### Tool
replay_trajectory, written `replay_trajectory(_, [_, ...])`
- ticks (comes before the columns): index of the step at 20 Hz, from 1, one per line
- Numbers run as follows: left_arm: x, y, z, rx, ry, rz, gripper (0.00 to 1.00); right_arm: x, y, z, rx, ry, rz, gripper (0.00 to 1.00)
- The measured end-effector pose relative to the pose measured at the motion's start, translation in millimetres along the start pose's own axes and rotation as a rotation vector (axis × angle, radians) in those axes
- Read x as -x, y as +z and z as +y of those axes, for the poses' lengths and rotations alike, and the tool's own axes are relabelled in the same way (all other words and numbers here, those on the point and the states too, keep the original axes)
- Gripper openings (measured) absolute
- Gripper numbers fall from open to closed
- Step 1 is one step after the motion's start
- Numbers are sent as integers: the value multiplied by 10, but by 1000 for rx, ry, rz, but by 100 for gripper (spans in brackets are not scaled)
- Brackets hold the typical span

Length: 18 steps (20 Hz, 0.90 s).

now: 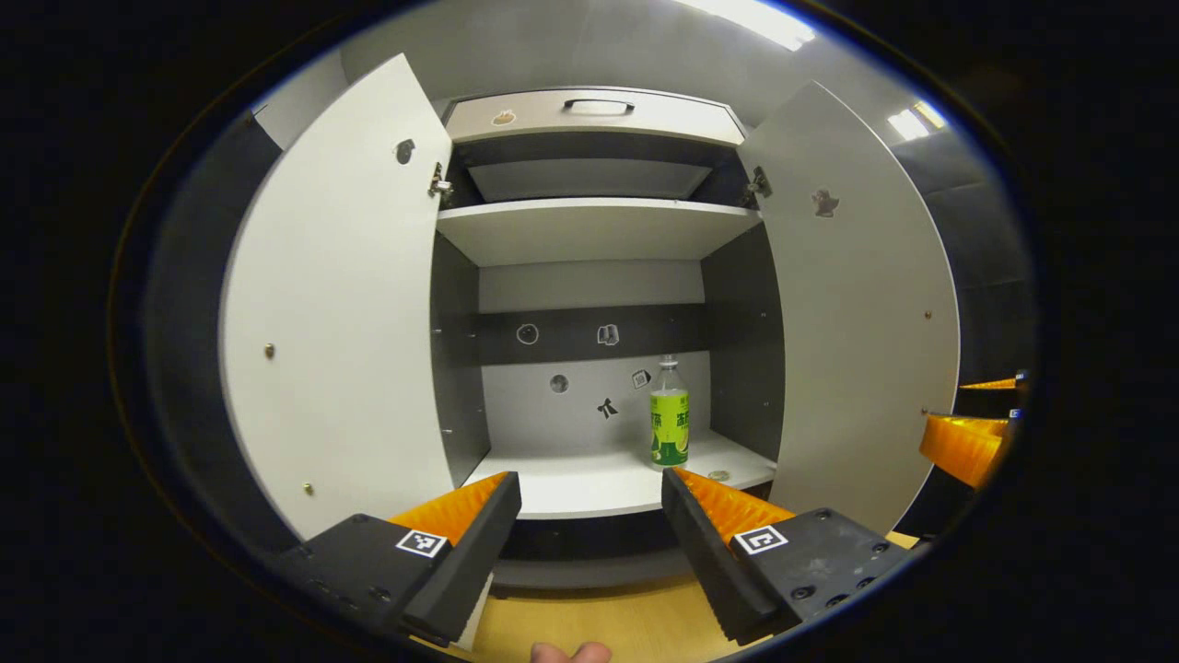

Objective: Grasp the bottle in the cabinet with the left hand and place it on the coaster, then close the right door with the right hand and the left door with the left hand.

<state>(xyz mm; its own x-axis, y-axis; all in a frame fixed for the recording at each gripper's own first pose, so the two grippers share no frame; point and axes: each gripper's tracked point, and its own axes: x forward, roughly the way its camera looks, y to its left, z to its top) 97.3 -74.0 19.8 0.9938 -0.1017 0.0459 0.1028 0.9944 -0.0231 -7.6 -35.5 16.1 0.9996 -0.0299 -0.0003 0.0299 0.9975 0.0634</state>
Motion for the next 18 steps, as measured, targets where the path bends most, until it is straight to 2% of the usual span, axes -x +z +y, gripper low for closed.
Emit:
replay_trajectory(6, [-936,-53,-494,75,-67,26,97,130,79,-408,21,-36,-24,98])
replay_trajectory(11, [-1738,-167,-785,20,-78,25,98,191,91,-839,36,-92,-28,98])
replay_trajectory(13, [-2015,-212,-930,38,-92,34,97,174,104,-1010,38,-118,-26,98])
replay_trajectory(18, [-2678,-325,-998,24,-41,58,97,134,143,-1413,60,-168,-26,98])
